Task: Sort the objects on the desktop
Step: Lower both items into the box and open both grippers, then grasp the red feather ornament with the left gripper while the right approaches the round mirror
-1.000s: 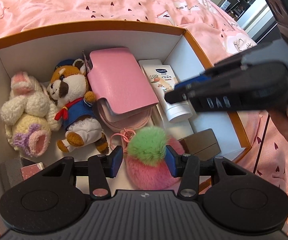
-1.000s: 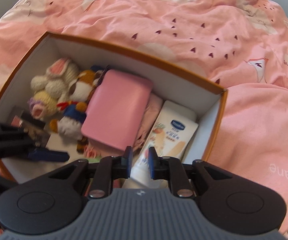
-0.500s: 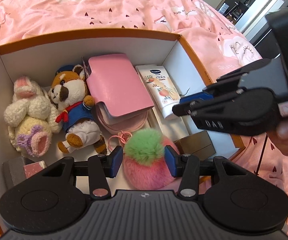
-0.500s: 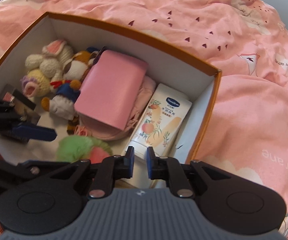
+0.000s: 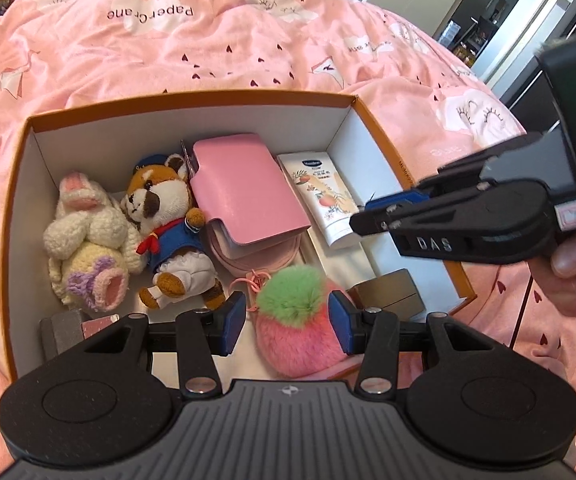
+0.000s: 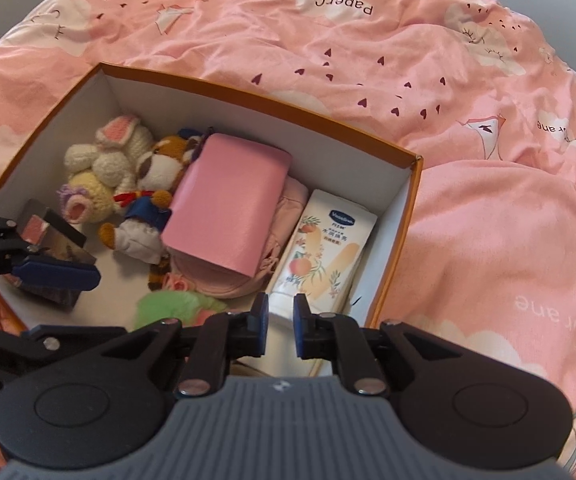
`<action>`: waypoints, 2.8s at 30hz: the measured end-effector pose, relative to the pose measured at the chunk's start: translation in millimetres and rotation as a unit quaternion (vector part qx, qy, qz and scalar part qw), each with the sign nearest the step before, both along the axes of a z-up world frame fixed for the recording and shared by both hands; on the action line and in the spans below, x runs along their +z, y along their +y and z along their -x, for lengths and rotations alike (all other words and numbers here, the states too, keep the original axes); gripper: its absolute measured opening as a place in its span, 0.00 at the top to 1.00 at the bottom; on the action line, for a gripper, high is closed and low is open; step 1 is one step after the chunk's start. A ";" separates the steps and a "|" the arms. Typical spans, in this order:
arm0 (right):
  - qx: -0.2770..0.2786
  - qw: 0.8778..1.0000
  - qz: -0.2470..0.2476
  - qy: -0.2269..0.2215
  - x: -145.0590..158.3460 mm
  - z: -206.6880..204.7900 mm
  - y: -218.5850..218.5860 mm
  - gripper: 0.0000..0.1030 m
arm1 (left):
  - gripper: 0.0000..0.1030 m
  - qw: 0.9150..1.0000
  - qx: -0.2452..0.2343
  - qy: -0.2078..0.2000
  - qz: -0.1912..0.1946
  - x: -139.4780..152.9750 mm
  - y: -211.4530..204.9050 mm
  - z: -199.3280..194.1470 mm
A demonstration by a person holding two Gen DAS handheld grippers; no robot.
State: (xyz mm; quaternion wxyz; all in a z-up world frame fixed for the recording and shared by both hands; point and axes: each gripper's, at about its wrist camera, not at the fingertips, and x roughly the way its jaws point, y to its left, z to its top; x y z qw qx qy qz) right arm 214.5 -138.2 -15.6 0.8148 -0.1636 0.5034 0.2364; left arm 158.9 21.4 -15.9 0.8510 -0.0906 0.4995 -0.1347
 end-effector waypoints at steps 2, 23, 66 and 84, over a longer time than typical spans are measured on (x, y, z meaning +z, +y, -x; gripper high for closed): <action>0.003 1.000 -0.017 -0.014 8.3 11.2 -3.8 0.87 | 0.49 1.000 0.004 -0.012 -0.001 4.9 -1.3 5.9; -0.065 0.993 -0.089 -0.029 16.2 164.8 -64.8 0.70 | 0.49 0.993 -0.119 -0.027 -0.001 19.7 -34.3 107.9; -0.134 0.986 -0.093 0.025 -30.8 217.9 -96.4 0.62 | 0.99 0.990 -0.136 0.026 0.033 -11.2 -51.0 145.9; -0.073 0.988 -0.110 0.083 -54.7 185.4 -51.1 0.62 | 0.99 0.997 0.061 0.002 0.044 2.2 38.4 134.2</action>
